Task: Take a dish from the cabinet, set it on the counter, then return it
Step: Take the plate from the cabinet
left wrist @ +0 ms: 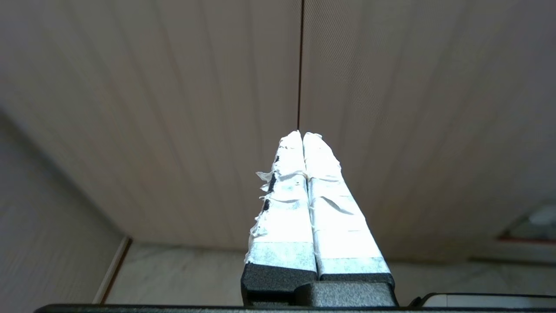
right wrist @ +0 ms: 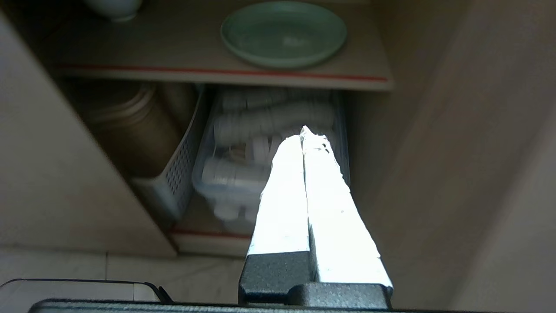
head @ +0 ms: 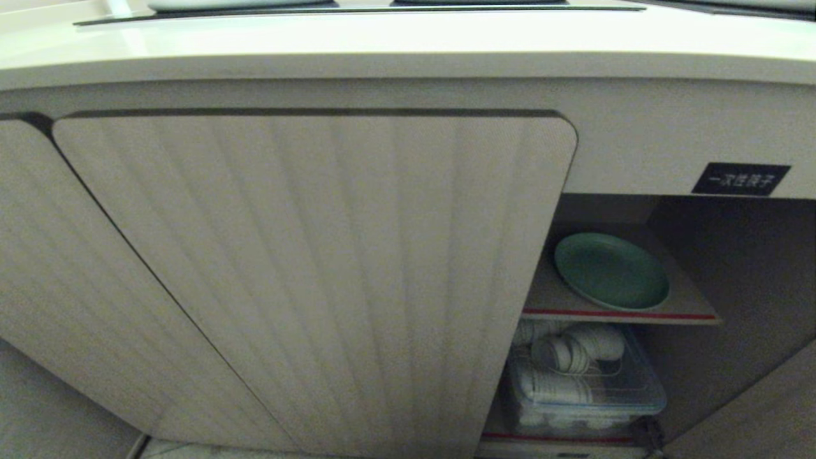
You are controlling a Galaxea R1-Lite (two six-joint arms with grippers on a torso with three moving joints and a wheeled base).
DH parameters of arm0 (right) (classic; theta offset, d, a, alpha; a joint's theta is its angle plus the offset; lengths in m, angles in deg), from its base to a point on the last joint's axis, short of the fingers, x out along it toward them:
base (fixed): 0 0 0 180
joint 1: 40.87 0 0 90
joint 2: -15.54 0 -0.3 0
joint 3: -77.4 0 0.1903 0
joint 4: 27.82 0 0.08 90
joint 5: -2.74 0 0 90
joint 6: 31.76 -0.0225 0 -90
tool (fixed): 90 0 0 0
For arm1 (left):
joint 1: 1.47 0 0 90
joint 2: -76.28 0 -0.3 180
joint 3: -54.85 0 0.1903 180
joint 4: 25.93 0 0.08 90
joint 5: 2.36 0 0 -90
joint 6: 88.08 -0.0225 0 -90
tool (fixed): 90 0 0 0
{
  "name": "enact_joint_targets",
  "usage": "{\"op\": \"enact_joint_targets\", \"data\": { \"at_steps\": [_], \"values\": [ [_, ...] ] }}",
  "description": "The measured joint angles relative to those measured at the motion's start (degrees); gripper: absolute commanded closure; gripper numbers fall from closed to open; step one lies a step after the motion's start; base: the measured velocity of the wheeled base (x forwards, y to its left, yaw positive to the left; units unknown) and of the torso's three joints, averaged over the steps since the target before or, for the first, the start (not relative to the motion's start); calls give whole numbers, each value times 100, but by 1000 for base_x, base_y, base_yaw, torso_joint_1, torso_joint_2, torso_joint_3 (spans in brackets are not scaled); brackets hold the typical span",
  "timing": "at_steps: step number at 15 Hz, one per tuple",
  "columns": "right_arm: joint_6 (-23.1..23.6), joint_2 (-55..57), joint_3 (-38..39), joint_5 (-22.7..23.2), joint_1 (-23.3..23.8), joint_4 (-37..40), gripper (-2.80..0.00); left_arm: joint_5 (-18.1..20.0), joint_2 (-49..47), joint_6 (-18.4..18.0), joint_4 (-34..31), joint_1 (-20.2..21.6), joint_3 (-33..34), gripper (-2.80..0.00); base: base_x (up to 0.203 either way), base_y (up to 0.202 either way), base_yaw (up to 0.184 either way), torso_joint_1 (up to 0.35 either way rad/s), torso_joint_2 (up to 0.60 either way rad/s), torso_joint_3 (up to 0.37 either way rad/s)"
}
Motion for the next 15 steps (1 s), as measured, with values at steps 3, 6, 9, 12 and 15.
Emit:
{"op": "enact_joint_targets", "data": {
  "at_steps": [3,6,9,12,15],
  "values": [
    [0,0,0,-3,0,2,0,-2,0,2,5,0,0,0,50,0,1,1,2,-1],
    [2,0,0,-3,0,0,0,0,0,5,5,0,0,0,0,0,0,0,0,0],
    [2,0,0,-2,0,0,0,0,0,9,5,0,0,0,0,0,0,0,0,0],
    [2,0,0,-3,0,0,0,0,0,6,5,0,0,0,0,0,0,0,0,0],
    [0,0,0,-1,0,0,0,0,0,8,3,0,0,0,0,0,0,0,0,0]
  ]
}}
